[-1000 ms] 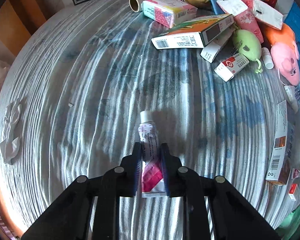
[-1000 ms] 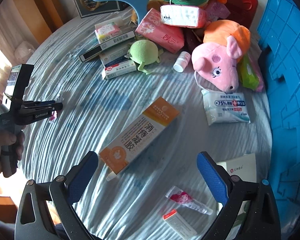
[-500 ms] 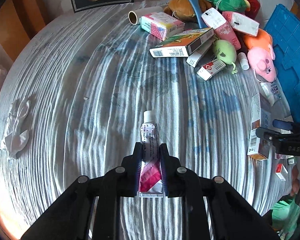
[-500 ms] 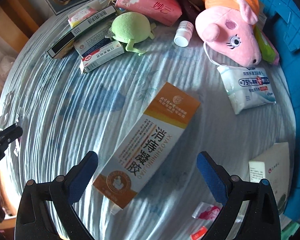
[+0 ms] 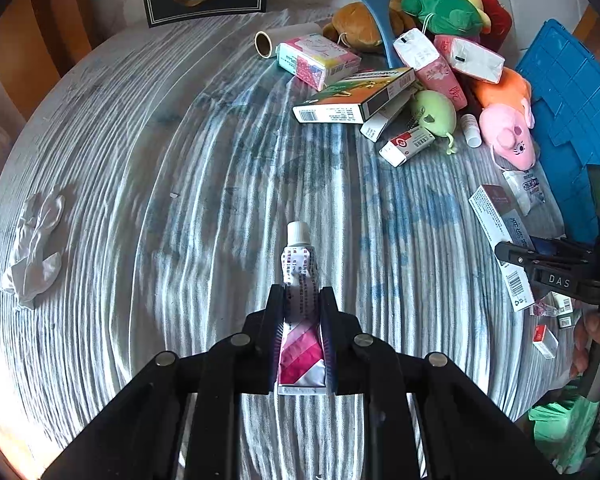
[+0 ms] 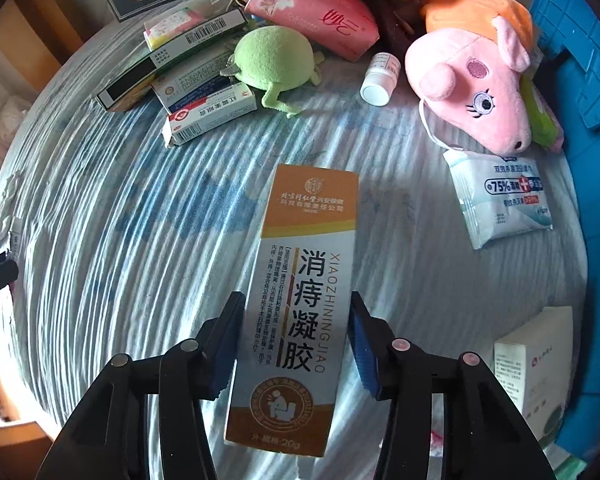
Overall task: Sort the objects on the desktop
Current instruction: 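Grasp the white-pink ointment tube with the left gripper while the right grasps the orange-white cream box, then lift and carry the ointment tube and cream box over the blue bin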
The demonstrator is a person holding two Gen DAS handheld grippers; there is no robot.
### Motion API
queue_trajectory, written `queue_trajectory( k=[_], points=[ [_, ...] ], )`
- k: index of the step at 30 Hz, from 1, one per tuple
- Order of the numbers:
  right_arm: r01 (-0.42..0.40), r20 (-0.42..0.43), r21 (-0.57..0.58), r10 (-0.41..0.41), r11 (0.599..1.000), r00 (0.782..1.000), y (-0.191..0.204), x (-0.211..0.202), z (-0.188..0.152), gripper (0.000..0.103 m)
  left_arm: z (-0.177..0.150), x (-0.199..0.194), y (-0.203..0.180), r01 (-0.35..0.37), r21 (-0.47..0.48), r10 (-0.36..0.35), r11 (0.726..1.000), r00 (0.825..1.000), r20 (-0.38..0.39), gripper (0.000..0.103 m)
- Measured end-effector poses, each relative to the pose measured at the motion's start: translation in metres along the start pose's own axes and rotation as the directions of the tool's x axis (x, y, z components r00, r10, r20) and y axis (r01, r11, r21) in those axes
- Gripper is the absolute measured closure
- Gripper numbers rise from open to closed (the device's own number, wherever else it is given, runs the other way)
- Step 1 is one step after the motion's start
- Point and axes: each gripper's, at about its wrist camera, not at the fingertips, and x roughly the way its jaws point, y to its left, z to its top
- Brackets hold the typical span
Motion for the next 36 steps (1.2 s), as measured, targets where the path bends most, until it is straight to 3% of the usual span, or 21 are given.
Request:
queue_trajectory(
  k=[11,20,21,36],
  points=[
    [-0.02,0.051,-0.017,0.021,1.0,0.999,-0.004,-0.038,-0.006,0.055,0.009,-0.023,-0.023,0.009,0.008,-0.009,1.0,0.999,0.052,0.086],
    [-0.035,0.143,-0.064,0.044,0.997,0.989,-0.015,-0.095,-0.006,0.055,0.023,-0.052,-0.045,0.007,-0.005,-0.006,1.0,0.993,0.114,0.086],
    [-0.066,0.169,-0.271,0.115,0.96,0.979,-0.017,-0.1,-0.006,0.055,0.024,-0.055,-0.048,0.005,-0.005,-0.004,1.0,0.993,0.121,0.086],
    [-0.142,0.251,-0.321,0.228,0.937,0.941,-0.058,-0.18,-0.013,0.055,0.052,-0.11,-0.119,-0.02,0.051,0.007,0.999,0.974,0.228,0.086]
  ],
)
